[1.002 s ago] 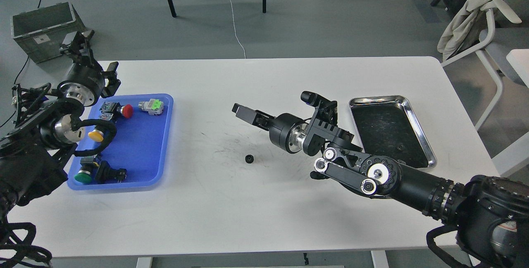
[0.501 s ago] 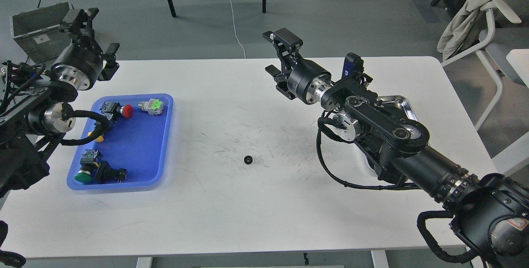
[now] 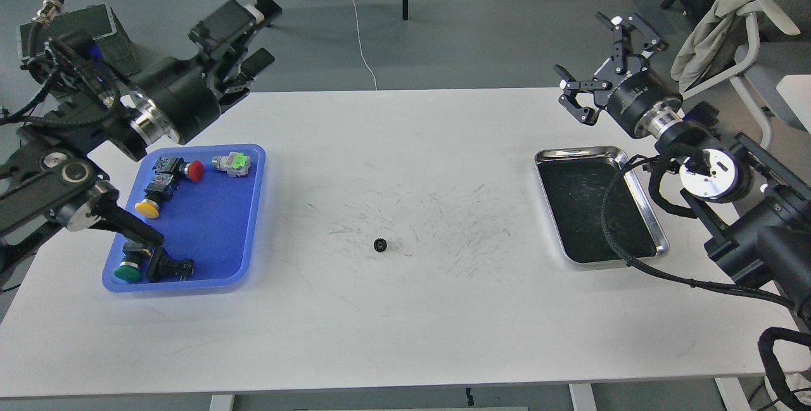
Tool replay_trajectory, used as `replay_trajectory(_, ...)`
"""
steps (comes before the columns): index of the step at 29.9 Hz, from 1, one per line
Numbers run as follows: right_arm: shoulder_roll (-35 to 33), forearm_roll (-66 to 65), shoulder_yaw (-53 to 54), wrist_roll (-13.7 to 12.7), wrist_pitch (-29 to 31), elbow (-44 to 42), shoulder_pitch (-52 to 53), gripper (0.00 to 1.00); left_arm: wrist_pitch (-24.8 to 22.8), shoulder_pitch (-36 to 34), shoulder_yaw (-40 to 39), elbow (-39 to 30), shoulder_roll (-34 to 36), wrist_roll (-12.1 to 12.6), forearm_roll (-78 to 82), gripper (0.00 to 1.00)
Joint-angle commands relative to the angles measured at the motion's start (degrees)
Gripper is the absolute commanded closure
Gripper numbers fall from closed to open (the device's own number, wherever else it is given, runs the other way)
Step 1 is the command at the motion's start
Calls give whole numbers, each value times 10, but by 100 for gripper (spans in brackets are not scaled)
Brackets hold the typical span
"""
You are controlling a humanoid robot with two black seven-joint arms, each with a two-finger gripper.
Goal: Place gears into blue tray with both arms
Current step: 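Reach the left gripper down to the black gear on the table, then grasp the black gear with the left gripper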
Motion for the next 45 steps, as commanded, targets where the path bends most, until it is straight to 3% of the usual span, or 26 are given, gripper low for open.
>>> replay_trajectory(1, -10, 54, 37, 0, 50, -40, -36, 6, 3, 14, 29, -13, -7, 4, 141, 2)
replay_trajectory(8, -12, 96, 58, 0, 52, -59, -66, 6, 3, 38, 74, -6, -51, 49, 416, 1)
replay_trajectory(18, -8, 98, 54, 0, 52, -58, -66, 6, 3, 88, 106, 74, -149, 78, 700, 2)
replay_trajectory(23, -6, 98, 48, -1, 52, -58, -67, 6, 2, 102, 115, 124, -205, 99, 718, 2)
replay_trajectory(36, -5, 97, 48, -1, 52, -58, -66, 6, -2, 109, 117, 220, -272, 94, 718, 10)
replay_trajectory(42, -5, 97, 48, -1, 52, -59, -67, 6, -3, 115, 117, 230, -276, 94, 718, 29)
replay_trajectory(45, -5, 97, 48, -1, 52, -59, -67, 6, -4, 115, 117, 238, -282, 94, 718, 32)
